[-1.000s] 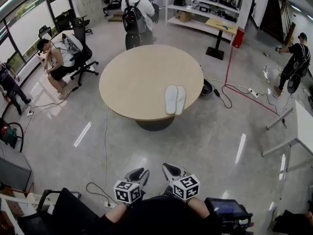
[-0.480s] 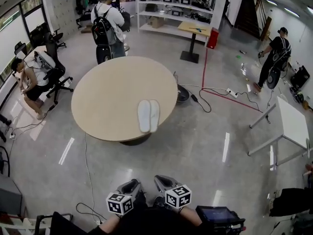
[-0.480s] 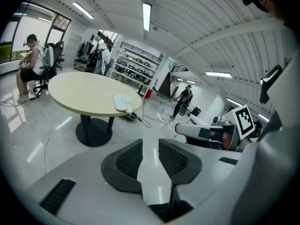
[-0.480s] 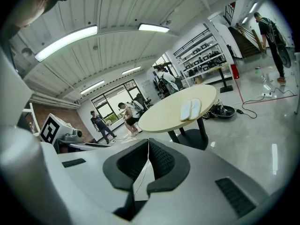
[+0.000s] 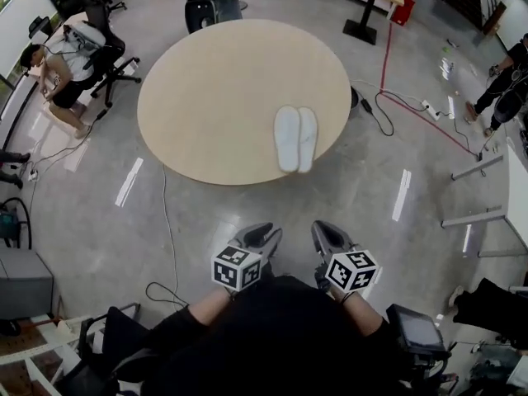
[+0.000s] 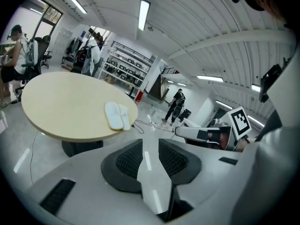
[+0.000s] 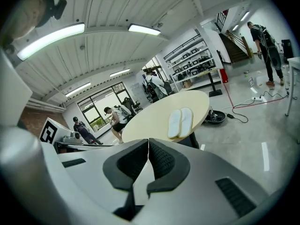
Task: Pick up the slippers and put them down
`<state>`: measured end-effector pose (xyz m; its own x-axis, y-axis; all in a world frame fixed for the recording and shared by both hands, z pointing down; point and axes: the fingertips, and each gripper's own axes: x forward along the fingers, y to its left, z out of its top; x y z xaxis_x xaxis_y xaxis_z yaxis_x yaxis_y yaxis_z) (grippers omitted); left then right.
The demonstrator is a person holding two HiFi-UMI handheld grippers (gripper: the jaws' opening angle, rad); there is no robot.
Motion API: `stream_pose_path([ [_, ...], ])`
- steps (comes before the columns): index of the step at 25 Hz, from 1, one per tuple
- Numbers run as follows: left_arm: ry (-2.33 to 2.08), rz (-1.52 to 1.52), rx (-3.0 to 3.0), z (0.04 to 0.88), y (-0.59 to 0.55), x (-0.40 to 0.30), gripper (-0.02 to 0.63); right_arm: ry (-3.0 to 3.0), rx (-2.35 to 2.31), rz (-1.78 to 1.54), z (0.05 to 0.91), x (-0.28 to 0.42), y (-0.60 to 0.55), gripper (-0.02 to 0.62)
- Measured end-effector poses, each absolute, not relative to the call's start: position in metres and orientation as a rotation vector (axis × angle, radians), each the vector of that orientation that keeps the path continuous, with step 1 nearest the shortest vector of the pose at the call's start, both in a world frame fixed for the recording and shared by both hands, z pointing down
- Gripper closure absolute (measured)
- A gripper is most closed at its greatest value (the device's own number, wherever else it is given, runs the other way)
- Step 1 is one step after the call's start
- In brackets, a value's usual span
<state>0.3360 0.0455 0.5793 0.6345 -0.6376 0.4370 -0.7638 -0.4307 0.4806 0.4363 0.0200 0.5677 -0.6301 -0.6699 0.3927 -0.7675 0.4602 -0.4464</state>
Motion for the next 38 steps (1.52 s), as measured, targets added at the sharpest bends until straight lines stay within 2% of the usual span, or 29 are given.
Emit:
stream_pose_path([
  [9,-1.054,0.259,2.091,0.606,-0.044,0.271,0.486,-2.42,1.409,1.113,0.594,0.401,-0.079,0.58],
  [16,-1.022,0.326,2.081,0.625,-0.084,0.254,0.486,-2.313,1.514,1.295,0.641,0.396,-0.122,0.577],
  [18,-1.017,0.34,2.068,0.629,-0.092,0.255,0.486,-2.28,1.53,1.401,0.657,0.397,-0.128,0.541],
  [21,-1.012,0.356,2.055,0.629,-0.095,0.259,0.486,-2.225,1.548,1.558,0.678,0.399,-0.129,0.451],
  [31,-1.05,0.391,2.021,0.629,-0.138,0.284,0.486,-2.069,1.577,1.996,0.748,0.402,-0.179,0.365],
  [38,-1.056,0.411,1.991,0.633,-0.132,0.28,0.486,-1.945,1.612,2.092,0.776,0.389,-0.187,0.345],
])
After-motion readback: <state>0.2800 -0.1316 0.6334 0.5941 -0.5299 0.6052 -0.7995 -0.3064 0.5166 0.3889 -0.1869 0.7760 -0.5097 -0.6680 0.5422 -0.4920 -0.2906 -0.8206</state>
